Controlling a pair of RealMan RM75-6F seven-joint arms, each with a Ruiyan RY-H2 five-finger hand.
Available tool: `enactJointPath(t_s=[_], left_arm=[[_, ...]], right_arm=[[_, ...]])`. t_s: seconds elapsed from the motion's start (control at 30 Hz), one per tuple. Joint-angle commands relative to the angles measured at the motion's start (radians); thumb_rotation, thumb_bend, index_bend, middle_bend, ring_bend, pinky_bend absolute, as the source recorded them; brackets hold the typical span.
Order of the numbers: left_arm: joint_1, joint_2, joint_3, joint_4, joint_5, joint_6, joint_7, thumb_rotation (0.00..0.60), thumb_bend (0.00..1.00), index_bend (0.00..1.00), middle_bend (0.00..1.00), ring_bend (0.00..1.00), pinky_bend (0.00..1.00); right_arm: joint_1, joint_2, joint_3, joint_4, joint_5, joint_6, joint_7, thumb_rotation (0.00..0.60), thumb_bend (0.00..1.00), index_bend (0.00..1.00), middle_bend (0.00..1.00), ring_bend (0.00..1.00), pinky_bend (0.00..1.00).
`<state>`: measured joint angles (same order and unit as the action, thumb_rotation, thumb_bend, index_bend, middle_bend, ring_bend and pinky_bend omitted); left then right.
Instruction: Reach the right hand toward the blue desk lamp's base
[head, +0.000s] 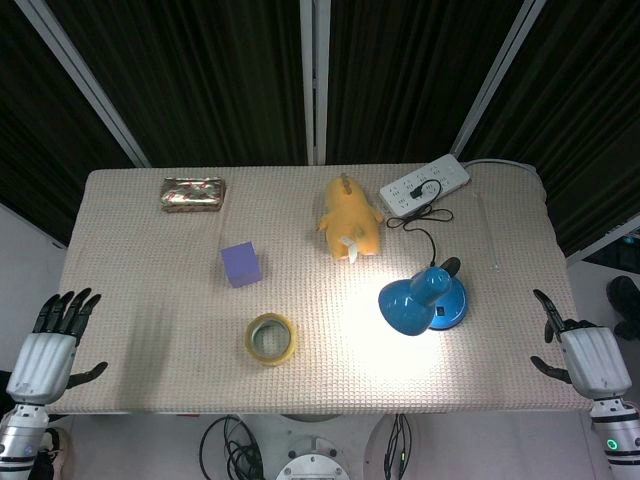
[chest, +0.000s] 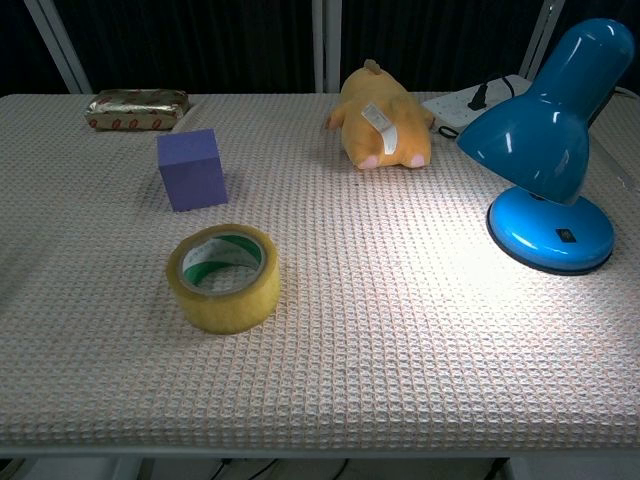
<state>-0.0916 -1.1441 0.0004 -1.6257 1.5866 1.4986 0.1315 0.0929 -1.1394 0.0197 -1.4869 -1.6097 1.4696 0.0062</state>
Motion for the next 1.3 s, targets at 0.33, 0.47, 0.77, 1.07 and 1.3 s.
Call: enactJointPath(t_s=[0.33, 0.47, 0.77, 1.07, 1.3], left_arm=[[0.007, -0.004, 0.008, 0.004, 0.002, 0.004, 0.0, 0.6, 0.1, 0.05, 0.01, 0.0, 0.0], [0.012, -0.001, 0.008, 0.005, 0.0, 0.011, -0.007, 0.6, 0.1, 0.05, 0.01, 0.0, 0.0], [0.018, 0.007, 0.005, 0.013, -0.015, 0.013, -0.025, 0.6, 0.1, 0.05, 0.01, 0.0, 0.0], [0.015, 0.006, 0.001, 0.024, -0.023, 0.004, -0.042, 0.6, 0.1, 0.05, 0.01, 0.0, 0.0], [0.017, 0.004, 0.002, 0.037, -0.033, -0.001, -0.053, 0.6, 0.1, 0.05, 0.01, 0.0, 0.0]], right_arm=[[0.09, -0.036, -0.033, -0.073, -0.008, -0.18, -0.098, 0.6, 0.25, 0.0, 0.93, 0.99, 0.97], [0.136, -0.062, -0.03, -0.091, 0.045, -0.291, -0.161, 0.6, 0.29, 0.0, 0.93, 0.99, 0.97], [0.214, -0.114, -0.01, -0.09, 0.169, -0.453, -0.287, 0.6, 0.37, 0.0, 0.93, 0.99, 0.97], [0.257, -0.138, 0.001, -0.113, 0.265, -0.51, -0.383, 0.6, 0.44, 0.0, 0.93, 0.99, 0.97], [0.27, -0.151, -0.005, -0.111, 0.315, -0.527, -0.398, 0.6, 0.44, 0.0, 0.93, 0.99, 0.97]])
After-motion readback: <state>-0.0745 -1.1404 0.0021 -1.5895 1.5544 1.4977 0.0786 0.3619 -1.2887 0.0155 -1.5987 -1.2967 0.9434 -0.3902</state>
